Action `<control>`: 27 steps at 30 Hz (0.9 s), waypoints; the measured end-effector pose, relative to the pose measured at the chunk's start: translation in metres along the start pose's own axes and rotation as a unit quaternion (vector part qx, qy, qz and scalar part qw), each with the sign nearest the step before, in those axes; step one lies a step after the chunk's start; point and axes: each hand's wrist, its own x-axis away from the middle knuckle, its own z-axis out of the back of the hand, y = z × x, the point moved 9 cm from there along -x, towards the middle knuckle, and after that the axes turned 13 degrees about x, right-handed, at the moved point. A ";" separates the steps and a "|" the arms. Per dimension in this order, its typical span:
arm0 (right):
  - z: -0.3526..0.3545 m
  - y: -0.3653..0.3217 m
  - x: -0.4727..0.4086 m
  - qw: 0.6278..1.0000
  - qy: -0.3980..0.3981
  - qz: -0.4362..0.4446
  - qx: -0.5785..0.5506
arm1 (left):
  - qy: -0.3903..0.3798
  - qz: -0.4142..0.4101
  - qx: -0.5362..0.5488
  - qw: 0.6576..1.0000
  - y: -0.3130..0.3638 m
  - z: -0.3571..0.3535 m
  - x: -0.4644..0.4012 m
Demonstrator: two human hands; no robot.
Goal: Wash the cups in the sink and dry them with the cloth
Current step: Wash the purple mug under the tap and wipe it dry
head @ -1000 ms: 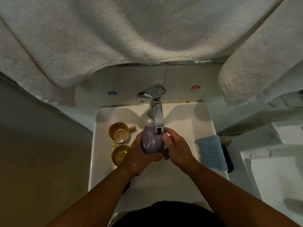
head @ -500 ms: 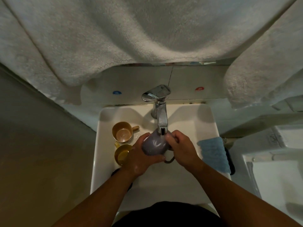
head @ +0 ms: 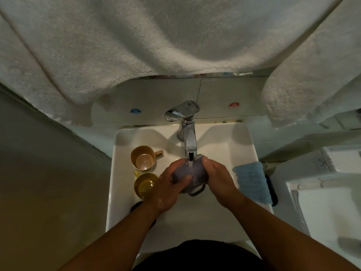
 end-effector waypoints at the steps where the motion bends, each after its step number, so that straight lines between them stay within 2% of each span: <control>1: 0.000 -0.002 0.000 1.000 -0.008 0.014 0.003 | 0.004 0.002 0.009 1.000 0.001 0.001 0.001; 5: -0.008 -0.013 0.003 0.997 -0.048 0.061 0.019 | 0.045 -0.004 0.041 0.998 0.004 0.003 -0.001; 8: -0.004 -0.009 0.002 0.999 0.011 -0.003 0.038 | 0.057 -0.012 0.036 0.998 0.009 0.002 -0.001; 10: -0.001 -0.011 0.003 0.999 0.026 -0.014 0.021 | 0.056 -0.025 0.008 0.998 0.007 0.004 -0.001; 15: -0.003 -0.009 0.001 0.996 -0.066 0.004 -0.066 | 0.047 -0.007 -0.013 0.999 -0.015 0.017 -0.005; 17: -0.008 -0.012 0.000 0.996 -0.083 0.021 -0.009 | 0.039 -0.026 -0.028 0.999 -0.015 0.016 -0.003; 20: -0.011 -0.023 0.001 0.994 -0.037 0.050 0.094 | 0.037 -0.061 -0.049 0.996 -0.010 0.016 0.000; 22: -0.013 -0.024 -0.001 0.991 -0.013 0.038 0.130 | 0.023 -0.072 -0.057 0.996 -0.005 0.018 0.001; 24: -0.016 -0.021 -0.003 0.994 -0.012 0.021 0.110 | 0.015 -0.063 -0.049 0.997 -0.004 0.021 0.004; 27: -0.016 -0.017 -0.007 0.997 -0.003 0.020 0.077 | 0.006 -0.002 -0.018 1.000 -0.013 0.022 0.005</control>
